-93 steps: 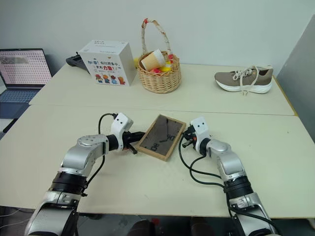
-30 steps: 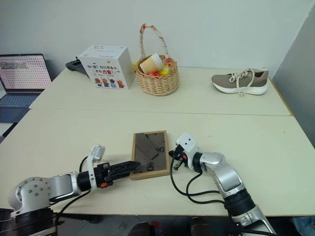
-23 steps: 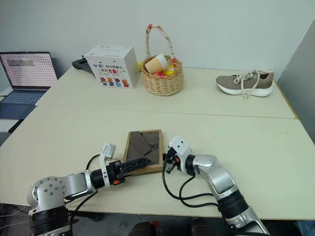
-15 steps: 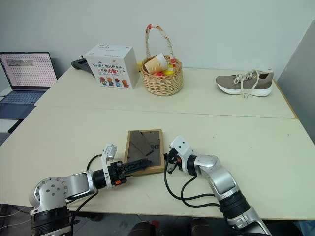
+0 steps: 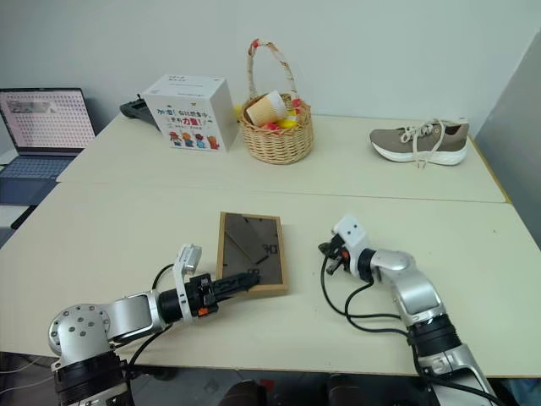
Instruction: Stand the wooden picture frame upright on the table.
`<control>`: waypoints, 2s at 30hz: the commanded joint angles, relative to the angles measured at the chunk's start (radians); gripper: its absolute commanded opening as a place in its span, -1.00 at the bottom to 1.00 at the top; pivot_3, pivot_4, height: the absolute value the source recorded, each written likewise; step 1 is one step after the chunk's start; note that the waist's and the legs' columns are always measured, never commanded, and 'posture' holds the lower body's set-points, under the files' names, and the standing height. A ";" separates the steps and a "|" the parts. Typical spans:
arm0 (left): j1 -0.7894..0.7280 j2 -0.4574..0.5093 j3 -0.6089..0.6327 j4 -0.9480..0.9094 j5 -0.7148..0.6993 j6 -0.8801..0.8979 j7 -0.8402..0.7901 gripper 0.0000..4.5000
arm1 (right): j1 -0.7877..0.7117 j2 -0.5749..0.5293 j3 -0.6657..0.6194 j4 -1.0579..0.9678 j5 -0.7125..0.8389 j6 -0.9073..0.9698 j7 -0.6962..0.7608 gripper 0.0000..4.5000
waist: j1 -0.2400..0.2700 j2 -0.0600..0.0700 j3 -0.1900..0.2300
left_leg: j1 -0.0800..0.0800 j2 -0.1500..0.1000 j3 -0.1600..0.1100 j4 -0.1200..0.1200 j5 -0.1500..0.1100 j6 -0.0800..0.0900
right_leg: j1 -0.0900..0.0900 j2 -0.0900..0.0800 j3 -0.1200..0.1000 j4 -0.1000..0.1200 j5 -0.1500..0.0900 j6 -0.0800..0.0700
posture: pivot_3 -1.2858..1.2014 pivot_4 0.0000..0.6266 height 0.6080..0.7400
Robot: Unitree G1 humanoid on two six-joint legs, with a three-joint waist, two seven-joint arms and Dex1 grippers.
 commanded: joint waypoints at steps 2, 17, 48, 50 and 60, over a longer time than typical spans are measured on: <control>-0.066 0.063 -0.060 -0.122 -0.066 -0.035 -0.058 -0.39 | -0.127 0.060 -0.126 -0.166 0.314 0.252 0.070 -0.59 | -0.013 0.000 0.001 | 0.000 0.001 -0.002 -0.001 0.000 0.000 | -0.001 0.000 0.000 0.000 0.000 0.000 | 0.03 -0.52 1.00; -0.045 0.140 -0.191 -0.311 -0.109 -0.227 -0.086 -0.39 | -0.306 0.124 -0.078 -0.129 0.426 0.322 0.078 0.89 | -0.016 0.000 0.002 | -0.002 0.000 -0.001 -0.002 -0.001 -0.001 | 0.000 -0.001 0.000 -0.006 0.000 0.000 | 0.03 -0.52 1.00; 0.104 0.473 -0.365 -0.099 -0.842 -0.391 0.179 -0.39 | -0.092 -0.301 0.075 0.185 -0.677 -1.533 -0.228 0.89 | -0.016 0.002 0.007 | -0.002 -0.001 0.003 -0.001 -0.004 0.003 | 0.000 -0.001 0.004 -0.012 0.000 0.001 | 0.03 -0.52 1.00; 0.099 0.466 -0.377 -0.095 -0.842 -0.398 0.161 -0.39 | -0.122 -0.277 0.088 0.249 -0.804 -1.610 -0.351 0.89 | -0.016 0.002 0.007 | -0.001 0.000 0.003 -0.002 -0.003 0.003 | 0.000 -0.001 0.004 -0.011 0.000 0.001 | 0.03 -0.52 1.00; 0.143 0.498 -0.454 -0.161 -0.842 -0.431 0.136 -0.39 | -0.274 -0.155 0.181 0.408 -1.088 -1.730 -0.689 0.89 | -0.011 0.002 0.007 | 0.000 0.000 0.002 -0.001 -0.001 -0.001 | 0.001 -0.001 0.004 -0.009 0.001 0.000 | 0.03 -0.52 1.00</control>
